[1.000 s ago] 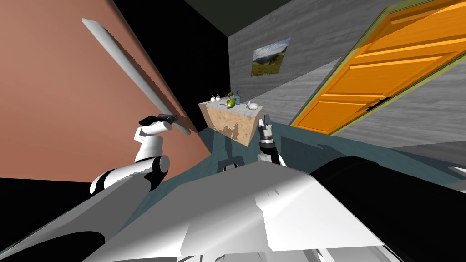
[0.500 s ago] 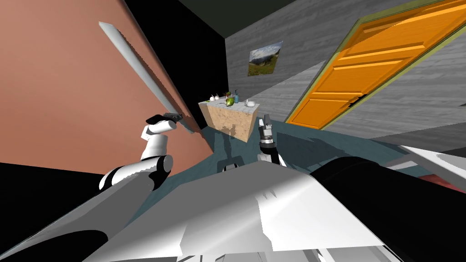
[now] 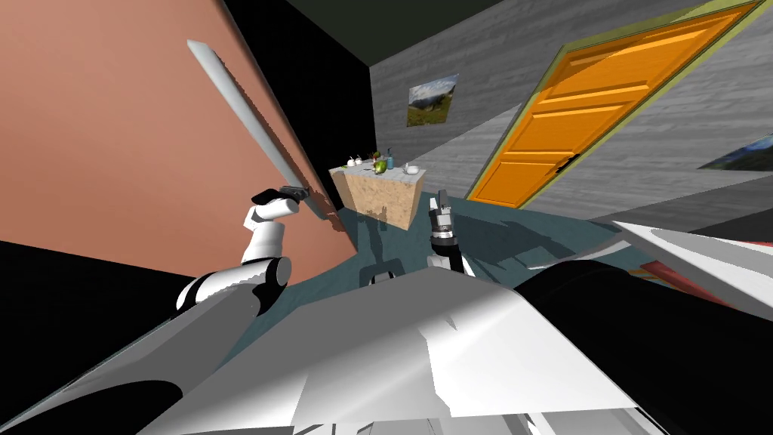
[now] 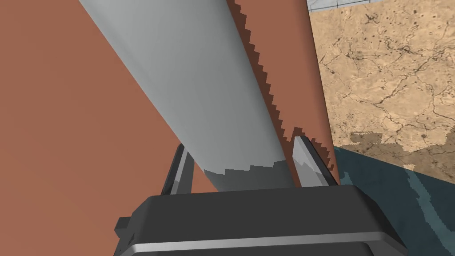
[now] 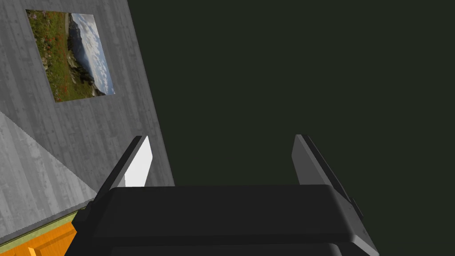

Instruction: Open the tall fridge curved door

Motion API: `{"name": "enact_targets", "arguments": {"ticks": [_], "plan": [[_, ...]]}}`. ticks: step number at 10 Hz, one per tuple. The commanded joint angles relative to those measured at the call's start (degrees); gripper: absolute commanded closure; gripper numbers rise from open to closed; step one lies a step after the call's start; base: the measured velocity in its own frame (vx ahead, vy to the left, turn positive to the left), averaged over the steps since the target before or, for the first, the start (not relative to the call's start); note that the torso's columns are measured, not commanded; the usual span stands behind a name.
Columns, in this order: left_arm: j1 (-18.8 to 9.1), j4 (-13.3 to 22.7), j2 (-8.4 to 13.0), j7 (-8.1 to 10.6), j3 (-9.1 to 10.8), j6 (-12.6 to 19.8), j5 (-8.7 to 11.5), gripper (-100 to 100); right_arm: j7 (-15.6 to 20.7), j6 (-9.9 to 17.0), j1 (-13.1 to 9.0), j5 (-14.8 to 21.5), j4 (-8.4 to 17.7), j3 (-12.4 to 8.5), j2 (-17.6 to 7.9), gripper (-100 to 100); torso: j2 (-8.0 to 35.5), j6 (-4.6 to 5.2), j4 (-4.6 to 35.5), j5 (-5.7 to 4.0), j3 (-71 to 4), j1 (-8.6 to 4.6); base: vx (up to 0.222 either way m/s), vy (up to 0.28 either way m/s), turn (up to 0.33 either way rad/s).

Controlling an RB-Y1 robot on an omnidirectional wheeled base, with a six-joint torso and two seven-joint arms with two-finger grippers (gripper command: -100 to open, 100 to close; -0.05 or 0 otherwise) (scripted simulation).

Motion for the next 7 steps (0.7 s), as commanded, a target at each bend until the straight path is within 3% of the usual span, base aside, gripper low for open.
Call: {"name": "enact_targets", "arguments": {"ticks": [1, 5, 7], "plan": [[-0.38, -0.62, -0.36, -0.39, -0.94, 0.26, 0.63, 100, 0.0, 0.0, 0.0, 0.0, 0.0, 0.0, 0.0, 0, 0.05, 0.07, 0.01, -0.01, 0.02, -0.03, -0.234, 0.125, -0.054], [-1.05, -2.47, -2.37, -1.09, -3.88, 0.83, 2.66, 100, 0.0, 0.0, -0.01, 0.0, 0.0, 0.0, 0.0, 0, 0.17, -0.04, 0.04, 0.03, 0.09, 0.05, -0.271, 0.132, -0.067], [-0.81, -2.46, -2.29, -0.97, -3.81, 1.13, 2.73, 100, 0.0, 0.0, 0.0, 0.0, 0.0, 0.0, 0.0, 0, -0.03, 0.24, 0.04, -0.12, 0.02, -0.32, -0.188, 0.093, -0.039]]}}
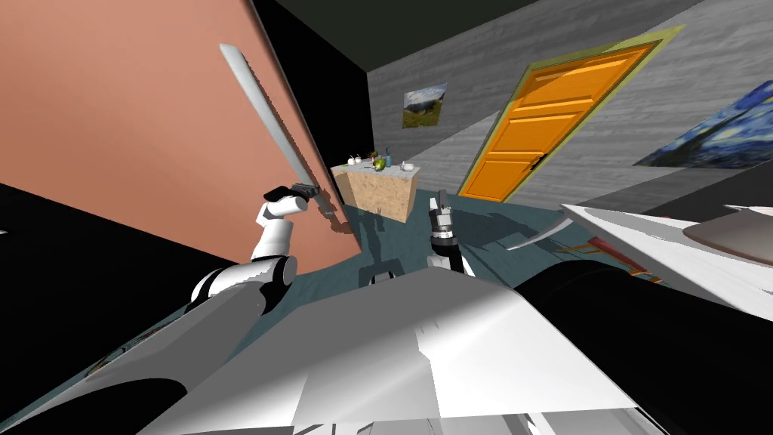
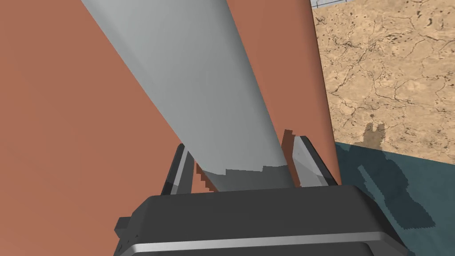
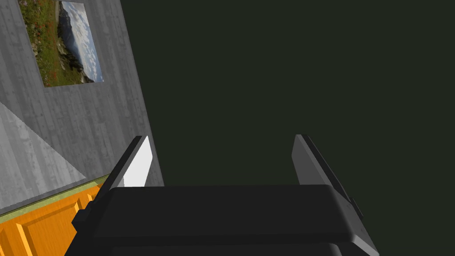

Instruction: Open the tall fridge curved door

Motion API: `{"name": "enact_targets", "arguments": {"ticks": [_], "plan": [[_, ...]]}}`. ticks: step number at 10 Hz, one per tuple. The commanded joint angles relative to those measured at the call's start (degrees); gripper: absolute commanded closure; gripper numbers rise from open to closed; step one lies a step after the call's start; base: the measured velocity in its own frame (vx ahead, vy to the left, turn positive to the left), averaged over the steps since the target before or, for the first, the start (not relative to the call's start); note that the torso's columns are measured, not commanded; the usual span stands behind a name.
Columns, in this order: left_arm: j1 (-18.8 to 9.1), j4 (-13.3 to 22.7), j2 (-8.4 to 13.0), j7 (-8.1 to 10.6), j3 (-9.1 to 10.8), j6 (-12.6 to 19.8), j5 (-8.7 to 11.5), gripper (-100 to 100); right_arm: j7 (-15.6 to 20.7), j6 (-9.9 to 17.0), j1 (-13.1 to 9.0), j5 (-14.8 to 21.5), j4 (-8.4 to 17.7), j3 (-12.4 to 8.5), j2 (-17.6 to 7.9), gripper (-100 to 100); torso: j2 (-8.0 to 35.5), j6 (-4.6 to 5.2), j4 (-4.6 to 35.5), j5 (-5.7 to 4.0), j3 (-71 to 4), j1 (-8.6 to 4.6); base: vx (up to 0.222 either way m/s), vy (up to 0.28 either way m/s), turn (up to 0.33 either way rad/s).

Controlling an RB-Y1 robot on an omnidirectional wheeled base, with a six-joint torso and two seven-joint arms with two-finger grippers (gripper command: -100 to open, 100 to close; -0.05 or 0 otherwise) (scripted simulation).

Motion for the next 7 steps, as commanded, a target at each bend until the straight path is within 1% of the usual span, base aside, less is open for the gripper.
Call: {"name": "enact_targets", "arguments": {"ticks": [1, 2, 3, 4, 5, 6, 7], "plan": [[0.14, -0.59, -0.88, -0.26, -1.23, 0.35, 0.81, 100, 0.0, 0.0, 0.02, 0.0, 0.0, 0.0, 0.01, 0, -0.44, -0.08, 0.0, -0.06, -0.28, -0.13, -0.132, 0.134, -0.042], [0.14, -0.59, -0.88, -0.26, -1.23, 0.35, 0.81, 100, 0.0, -0.01, 0.02, 0.0, -0.01, -0.01, 0.0, 0, -0.29, 0.12, -0.09, -0.01, -0.23, 0.09, -0.158, 0.138, -0.073], [0.05, -1.37, -1.5, -0.45, -2.21, 0.58, 1.49, 100, 0.0, 0.0, 0.02, 0.0, 0.0, 0.0, 0.0, 0, -0.16, 0.1, -0.15, 0.05, -0.15, 0.06, -0.158, 0.221, -0.074], [0.05, -1.37, -1.5, -0.45, -2.21, 0.58, 1.49, 100, 0.0, 0.0, 0.02, 0.0, 0.0, -0.01, -0.01, 0, -0.09, 0.08, -0.11, 0.1, -0.1, 0.33, -0.181, 0.191, -0.084], [-0.04, -2.16, -2.12, -0.65, -3.18, 0.8, 2.17, 100, 0.0, 0.0, 0.01, 0.0, 0.0, 0.0, 0.0, 0, -0.02, -0.15, -0.13, 0.16, -0.06, 0.27, -0.233, 0.174, -0.059], [-0.04, -2.16, -2.12, -0.65, -3.18, 0.8, 2.17, 100, 0.0, 0.0, 0.01, 0.0, 0.0, -0.01, -0.01, 0, 0.08, -0.13, -0.12, 0.15, 0.0, 0.29, -0.18, 0.167, -0.052], [-0.13, -2.94, -2.75, -0.85, -4.16, 1.03, 2.85, 100, 0.0, 0.0, 0.01, 0.0, 0.0, 0.0, 0.0, 0, -0.13, -0.26, -0.09, 0.15, -0.09, 0.31, -0.192, 0.177, -0.056]]}}
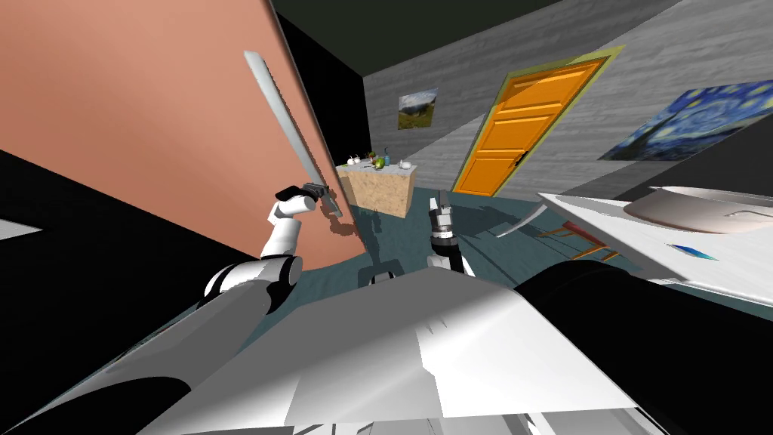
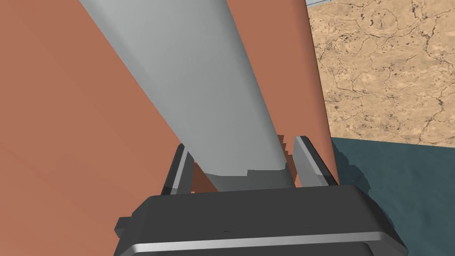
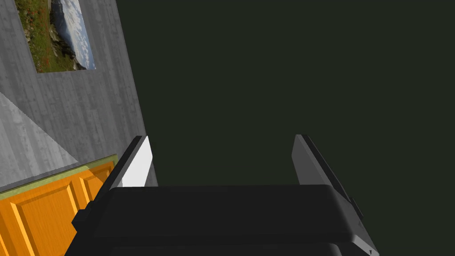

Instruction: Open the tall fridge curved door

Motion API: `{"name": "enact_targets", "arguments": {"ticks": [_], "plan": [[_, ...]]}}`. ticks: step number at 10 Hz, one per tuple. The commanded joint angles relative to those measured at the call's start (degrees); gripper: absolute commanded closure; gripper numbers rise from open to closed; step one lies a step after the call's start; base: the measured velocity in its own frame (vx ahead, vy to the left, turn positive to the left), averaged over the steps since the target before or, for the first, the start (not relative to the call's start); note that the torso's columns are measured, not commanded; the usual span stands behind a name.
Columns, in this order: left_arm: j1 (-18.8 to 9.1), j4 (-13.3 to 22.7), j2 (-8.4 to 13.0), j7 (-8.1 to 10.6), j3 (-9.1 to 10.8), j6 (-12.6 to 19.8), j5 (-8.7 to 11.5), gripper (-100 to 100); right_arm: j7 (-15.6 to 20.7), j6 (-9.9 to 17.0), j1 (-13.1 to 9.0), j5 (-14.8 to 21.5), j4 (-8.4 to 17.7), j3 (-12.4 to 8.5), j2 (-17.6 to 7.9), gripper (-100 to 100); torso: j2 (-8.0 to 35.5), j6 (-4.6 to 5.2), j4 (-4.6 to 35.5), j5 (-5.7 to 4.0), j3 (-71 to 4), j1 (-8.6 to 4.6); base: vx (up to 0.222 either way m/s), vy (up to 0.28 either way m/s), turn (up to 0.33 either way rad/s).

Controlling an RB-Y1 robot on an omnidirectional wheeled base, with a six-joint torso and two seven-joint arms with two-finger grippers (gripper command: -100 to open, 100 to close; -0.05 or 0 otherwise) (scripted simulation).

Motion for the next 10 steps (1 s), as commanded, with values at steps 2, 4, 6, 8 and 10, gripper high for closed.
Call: {"name": "enact_targets", "arguments": {"ticks": [2, 4, 6, 8, 10], "plan": [[0.15, -2.21, -1.04, -0.33, -1.72, 0.76, 1.08, 100, 0.0, 0.0, 0.0, 0.0, 0.0, 0.0, 0.0, 0, -0.02, -0.06, 0.02, 0.02, -0.03, 0.1, -0.198, 0.162, -0.055], [0.06, -3.0, -1.66, -0.53, -2.69, 0.98, 1.75, 100, 0.0, 0.0, 0.0, 0.0, 0.0, 0.0, 0.0, 0, -0.02, -0.08, 0.05, 0.03, -0.02, 0.16, -0.189, 0.182, -0.052], [-0.03, -3.78, -2.28, -0.72, -3.67, 1.2, 2.43, 100, 0.0, 0.0, 0.0, 0.0, 0.0, 0.0, 0.0, 0, 0.01, -0.1, 0.05, 0.04, -0.01, 0.09, -0.187, 0.139, -0.047], [-0.12, -4.56, -2.9, -0.92, -4.65, 1.43, 3.11, 100, 0.0, 0.0, 0.0, 0.0, 0.0, 0.0, 0.0, 0, 0.07, 0.01, 0.04, 0.01, 0.04, 0.05, -0.191, 0.17, -0.046], [-2.1, -2.93, -1.09, -0.59, -4.47, 2.64, 3.88, -100, 0.0, 0.0, 0.0, 0.0, 0.0, 0.0, 0.0, 0, 0.07, 0.05, 0.07, -0.01, 0.03, -0.05, -0.153, 0.092, -0.12]]}}
